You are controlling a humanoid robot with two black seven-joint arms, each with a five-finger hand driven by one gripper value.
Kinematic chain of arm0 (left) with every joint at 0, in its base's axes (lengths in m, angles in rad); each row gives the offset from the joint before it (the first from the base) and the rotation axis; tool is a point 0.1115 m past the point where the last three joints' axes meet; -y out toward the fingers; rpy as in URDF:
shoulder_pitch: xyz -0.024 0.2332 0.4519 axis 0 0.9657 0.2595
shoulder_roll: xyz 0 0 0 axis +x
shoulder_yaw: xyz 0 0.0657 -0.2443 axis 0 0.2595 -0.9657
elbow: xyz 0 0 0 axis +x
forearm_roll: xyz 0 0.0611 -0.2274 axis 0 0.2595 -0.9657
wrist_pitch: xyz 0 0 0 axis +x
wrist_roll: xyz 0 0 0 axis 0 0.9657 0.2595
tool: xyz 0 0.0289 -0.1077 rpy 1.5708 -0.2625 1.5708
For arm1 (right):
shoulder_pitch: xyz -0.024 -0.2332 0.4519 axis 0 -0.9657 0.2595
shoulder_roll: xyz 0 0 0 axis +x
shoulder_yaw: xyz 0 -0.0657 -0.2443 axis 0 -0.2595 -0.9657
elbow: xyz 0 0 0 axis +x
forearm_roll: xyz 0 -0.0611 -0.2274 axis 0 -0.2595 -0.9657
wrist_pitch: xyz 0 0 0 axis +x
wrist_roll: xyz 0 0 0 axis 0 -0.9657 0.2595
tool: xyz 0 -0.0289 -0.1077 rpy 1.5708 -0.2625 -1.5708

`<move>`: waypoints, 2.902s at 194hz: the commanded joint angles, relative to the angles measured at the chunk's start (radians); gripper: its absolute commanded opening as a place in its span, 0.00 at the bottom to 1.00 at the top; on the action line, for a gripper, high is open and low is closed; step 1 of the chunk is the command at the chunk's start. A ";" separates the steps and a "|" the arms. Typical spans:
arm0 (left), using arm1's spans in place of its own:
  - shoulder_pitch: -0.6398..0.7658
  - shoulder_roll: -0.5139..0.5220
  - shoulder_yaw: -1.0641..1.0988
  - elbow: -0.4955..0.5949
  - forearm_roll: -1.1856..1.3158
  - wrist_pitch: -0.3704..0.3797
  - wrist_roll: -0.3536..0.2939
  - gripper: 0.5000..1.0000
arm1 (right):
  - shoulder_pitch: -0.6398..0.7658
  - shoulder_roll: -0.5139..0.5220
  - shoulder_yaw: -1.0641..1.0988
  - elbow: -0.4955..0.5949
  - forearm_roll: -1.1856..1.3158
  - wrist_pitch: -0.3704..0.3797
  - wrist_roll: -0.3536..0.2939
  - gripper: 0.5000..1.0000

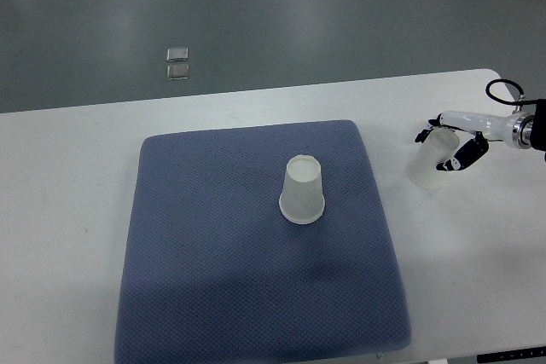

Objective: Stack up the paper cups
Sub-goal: 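Lift the held cup and carry it toward the cup on the pad, then lower the held cup onto the upside-down cup on the pad, then open the right hand fingers to release the stacked cup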

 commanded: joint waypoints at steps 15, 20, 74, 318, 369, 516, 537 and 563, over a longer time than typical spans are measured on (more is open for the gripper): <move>0.000 0.000 0.000 0.000 0.000 0.000 0.000 1.00 | 0.003 -0.002 0.000 0.000 -0.011 0.002 0.000 0.32; 0.000 0.000 0.000 0.000 0.000 0.000 -0.001 1.00 | 0.003 -0.003 0.000 0.002 -0.011 0.002 0.000 0.32; 0.000 0.000 0.000 0.001 0.000 0.000 0.000 1.00 | 0.006 -0.014 0.003 0.002 -0.009 0.001 0.005 0.22; 0.000 0.000 0.000 0.000 0.000 0.000 0.000 1.00 | 0.226 0.060 0.215 0.460 0.049 0.301 -0.032 0.26; 0.000 0.000 0.000 0.001 0.000 0.000 0.000 1.00 | 0.222 0.060 0.207 0.457 0.016 0.312 -0.032 0.28; 0.000 0.000 0.000 0.000 0.000 0.000 -0.001 1.00 | 0.209 0.061 0.179 0.450 0.014 0.298 -0.034 0.73; 0.000 0.000 0.001 0.001 0.000 0.000 0.000 1.00 | 0.207 0.063 0.179 0.450 0.016 0.300 -0.034 0.79; 0.000 0.000 0.000 0.000 0.000 0.000 0.000 1.00 | 0.207 0.061 0.186 0.448 0.023 0.298 -0.032 0.80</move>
